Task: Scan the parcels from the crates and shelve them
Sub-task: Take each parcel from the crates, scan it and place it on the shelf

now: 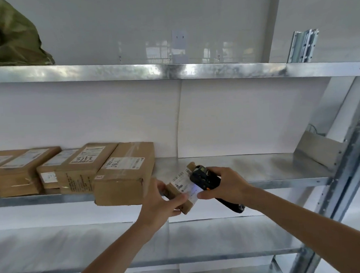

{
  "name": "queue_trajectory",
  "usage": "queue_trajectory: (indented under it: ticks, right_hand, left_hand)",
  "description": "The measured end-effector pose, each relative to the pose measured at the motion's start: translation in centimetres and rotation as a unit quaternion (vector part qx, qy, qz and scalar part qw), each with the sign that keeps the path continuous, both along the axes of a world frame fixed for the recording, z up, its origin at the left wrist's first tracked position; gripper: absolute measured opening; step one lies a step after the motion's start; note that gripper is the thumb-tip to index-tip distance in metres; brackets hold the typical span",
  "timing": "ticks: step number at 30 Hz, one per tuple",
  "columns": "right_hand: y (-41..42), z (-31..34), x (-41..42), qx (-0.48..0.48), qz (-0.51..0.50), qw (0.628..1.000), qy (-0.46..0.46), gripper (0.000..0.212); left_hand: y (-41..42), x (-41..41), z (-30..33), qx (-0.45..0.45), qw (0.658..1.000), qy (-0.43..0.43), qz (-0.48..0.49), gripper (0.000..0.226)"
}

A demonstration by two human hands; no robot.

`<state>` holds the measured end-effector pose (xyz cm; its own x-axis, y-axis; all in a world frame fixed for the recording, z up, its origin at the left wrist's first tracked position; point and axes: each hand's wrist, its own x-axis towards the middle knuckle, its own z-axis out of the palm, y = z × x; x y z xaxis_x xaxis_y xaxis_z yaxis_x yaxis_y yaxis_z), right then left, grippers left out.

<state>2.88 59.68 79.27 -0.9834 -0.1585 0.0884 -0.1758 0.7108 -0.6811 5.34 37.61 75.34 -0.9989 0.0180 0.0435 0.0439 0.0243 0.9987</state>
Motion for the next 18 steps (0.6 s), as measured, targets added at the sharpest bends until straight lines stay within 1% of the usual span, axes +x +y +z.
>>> queue_trajectory:
  ticks: [1,3,4,6,7,8,12,14,15,18]
  right_hand:
    - [-0.2,-0.5,-0.7,0.008,0.001,1.0,0.008,0.049]
    - [-0.7,-1.6,-2.2,0.023,-0.005,0.999,0.036,0.063]
    - [-0.9,-2.2,-2.8,0.026,-0.01,0.999,0.044,0.066]
    - [-1.1,-2.8,-3.9,0.013,-0.008,0.999,0.043,0.053]
    - [-1.2,-3.1,-4.3,0.004,0.0,0.999,0.04,0.05]
    - [-1.2,-3.2,-4.8,-0.002,0.01,0.999,0.039,0.052]
    - [-1.9,-4.2,-6.8,-0.016,0.031,0.999,0.033,0.071]
    - [-2.2,-4.7,-7.8,-0.01,0.031,0.999,0.033,0.086]
    - [-2.2,-4.8,-8.2,-0.006,0.036,0.999,0.034,0.09]
    - [-2.6,-5.2,-9.3,0.007,0.054,0.998,0.028,0.087]
  left_hand:
    - [0.2,-0.5,-0.2,0.014,1.0,-0.001,0.014,0.06]
    - [0.7,-1.5,-0.4,0.054,0.997,0.001,0.05,0.057]
    - [0.8,-2.1,-0.5,0.072,0.995,-0.002,0.066,0.055]
    - [1.0,-3.1,-0.7,0.084,0.993,-0.006,0.083,0.052]
    - [1.1,-3.5,-0.9,0.084,0.993,-0.007,0.084,0.051]
    - [1.2,-3.9,-1.1,0.08,0.993,-0.007,0.086,0.049]
    - [1.2,-5.3,-2.4,0.071,0.991,-0.014,0.109,0.042]
    - [0.9,-6.0,-3.1,0.073,0.99,-0.015,0.121,0.037]
    - [0.7,-6.3,-3.4,0.064,0.99,-0.012,0.128,0.033]
    - [0.3,-7.1,-4.3,0.009,0.989,-0.003,0.145,0.024]
